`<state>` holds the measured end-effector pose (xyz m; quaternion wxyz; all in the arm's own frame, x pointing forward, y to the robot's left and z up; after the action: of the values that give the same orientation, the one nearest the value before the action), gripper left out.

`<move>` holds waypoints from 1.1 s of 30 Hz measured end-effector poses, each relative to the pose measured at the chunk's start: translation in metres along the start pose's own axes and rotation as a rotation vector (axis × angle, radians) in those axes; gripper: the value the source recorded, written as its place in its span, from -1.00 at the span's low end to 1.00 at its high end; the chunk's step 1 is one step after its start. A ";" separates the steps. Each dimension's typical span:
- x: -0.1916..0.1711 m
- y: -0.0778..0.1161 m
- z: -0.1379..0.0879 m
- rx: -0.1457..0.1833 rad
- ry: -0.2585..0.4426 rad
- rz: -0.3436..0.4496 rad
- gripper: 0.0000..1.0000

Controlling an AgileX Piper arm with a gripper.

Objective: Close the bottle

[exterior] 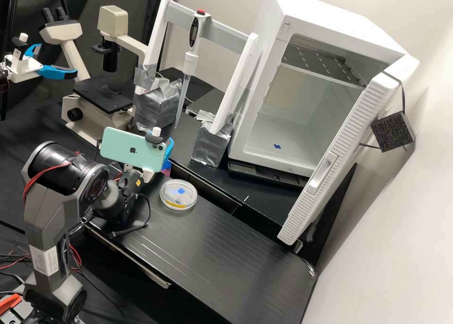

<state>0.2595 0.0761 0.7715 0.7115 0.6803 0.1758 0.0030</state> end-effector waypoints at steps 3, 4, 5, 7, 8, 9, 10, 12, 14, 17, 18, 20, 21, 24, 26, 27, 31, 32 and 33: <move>-0.005 0.002 0.001 0.009 -0.014 -0.012 1.00; -0.007 0.003 0.002 0.006 -0.015 -0.020 1.00; -0.009 0.003 0.001 0.007 -0.014 -0.024 1.00; -0.012 0.004 0.001 0.010 -0.006 -0.027 1.00; -0.013 0.005 0.000 0.010 -0.002 -0.027 1.00; -0.015 0.006 0.000 0.014 0.003 -0.025 1.00; -0.017 0.009 0.000 0.019 0.004 -0.020 1.00; -0.020 0.011 0.000 0.024 0.011 -0.020 1.00; -0.024 0.013 0.000 0.028 0.014 -0.016 1.00; -0.032 0.019 0.001 0.041 0.019 -0.002 1.00; -0.034 0.020 0.002 0.044 0.019 0.002 1.00; -0.041 0.025 0.004 0.051 0.012 0.026 1.00; -0.043 0.028 0.004 0.051 0.019 0.044 1.00; -0.050 0.036 0.004 0.060 0.032 0.115 1.00; -0.054 0.041 0.003 0.054 0.030 0.178 1.00; -0.055 0.044 0.004 0.052 0.017 0.213 1.00; -0.061 0.054 0.010 0.061 -0.031 0.355 1.00; -0.063 0.055 0.011 0.071 -0.035 0.381 1.00; -0.064 0.056 0.011 0.074 -0.029 0.397 1.00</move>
<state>0.2153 0.0542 0.8415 0.6741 0.7271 0.0279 0.1268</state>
